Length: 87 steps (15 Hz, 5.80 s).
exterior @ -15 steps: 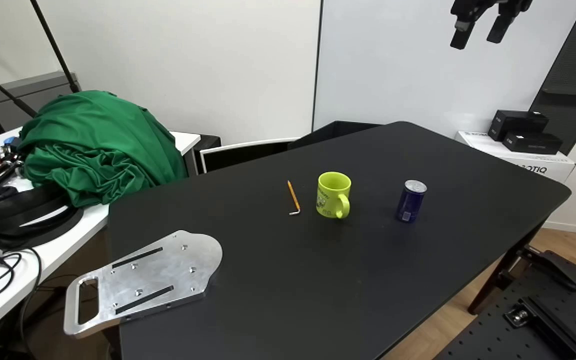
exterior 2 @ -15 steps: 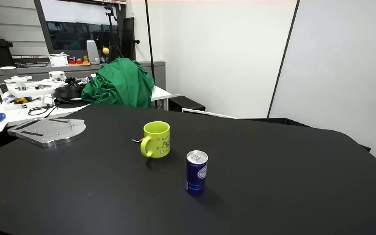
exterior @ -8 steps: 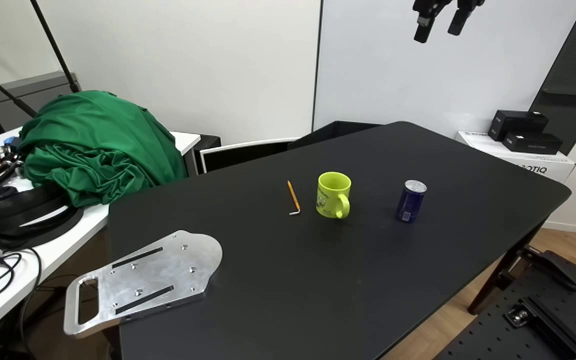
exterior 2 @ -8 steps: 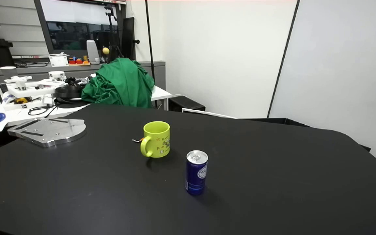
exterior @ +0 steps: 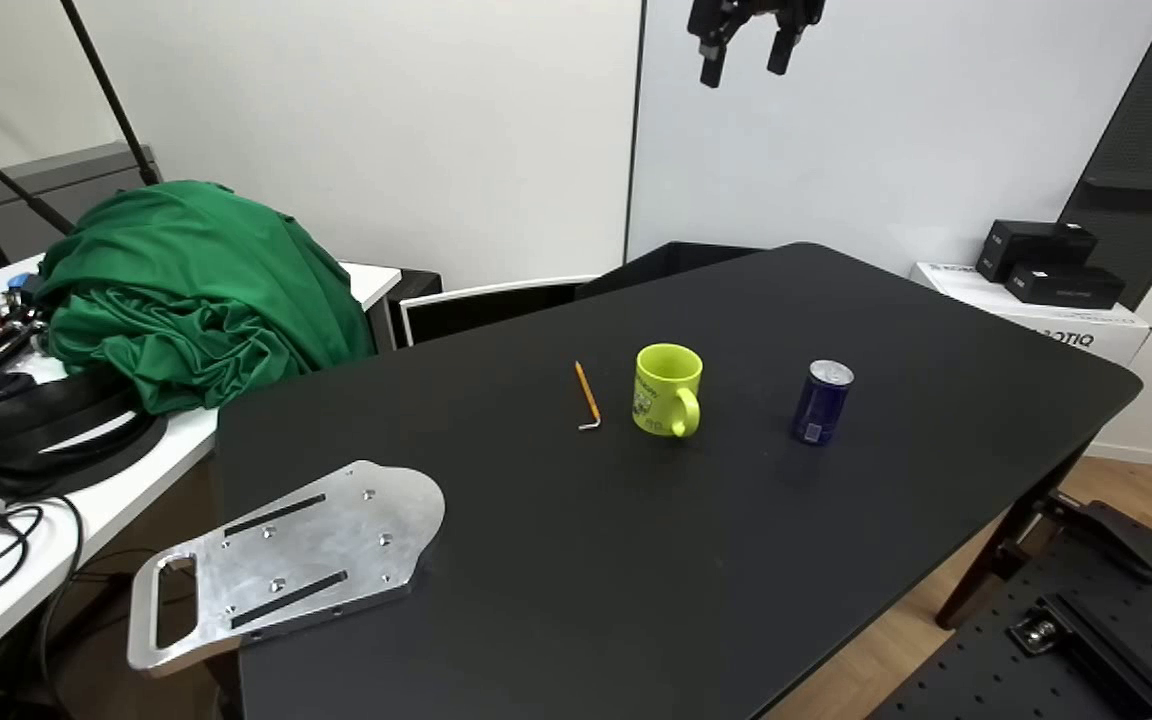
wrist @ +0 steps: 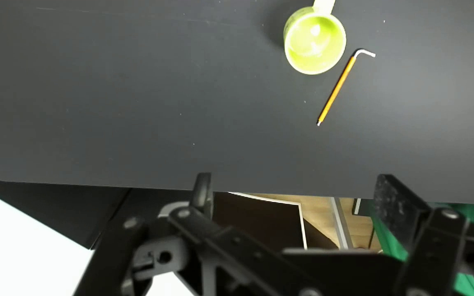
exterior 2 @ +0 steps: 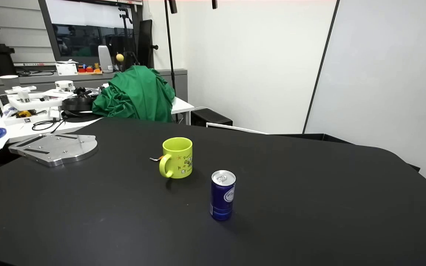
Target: Pick up the orange object from the table and put it in the yellow cup.
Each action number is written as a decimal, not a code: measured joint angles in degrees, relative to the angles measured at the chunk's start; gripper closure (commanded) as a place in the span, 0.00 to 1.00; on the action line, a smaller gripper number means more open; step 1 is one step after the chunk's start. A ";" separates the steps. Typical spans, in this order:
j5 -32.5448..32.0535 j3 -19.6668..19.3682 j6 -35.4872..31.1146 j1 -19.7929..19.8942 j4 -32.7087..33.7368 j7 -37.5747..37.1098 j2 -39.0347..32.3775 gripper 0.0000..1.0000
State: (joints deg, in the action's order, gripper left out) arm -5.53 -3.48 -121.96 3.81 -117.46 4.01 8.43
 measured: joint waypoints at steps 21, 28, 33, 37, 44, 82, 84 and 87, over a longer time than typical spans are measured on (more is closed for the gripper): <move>11.09 1.37 -0.61 -5.21 29.01 -21.82 -35.50 0.00; 9.14 -0.30 -0.56 -5.16 27.27 -22.31 -39.54 0.00; 11.66 -0.71 -7.64 -4.27 23.61 -22.31 -44.16 0.00; 14.39 -0.26 -16.11 -4.44 18.94 -22.30 -44.92 0.00; 18.54 2.05 -25.78 -4.48 13.51 -20.95 -45.94 0.00; 16.67 -0.76 -29.10 -8.72 18.36 -21.64 -55.52 0.95; 16.66 -0.94 -29.12 -8.86 18.55 -21.85 -55.50 1.00; 16.67 -1.06 -29.73 -9.15 18.59 -22.26 -55.53 0.98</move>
State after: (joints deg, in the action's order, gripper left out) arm 11.13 -4.53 -151.69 -5.34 -98.86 -18.25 -47.09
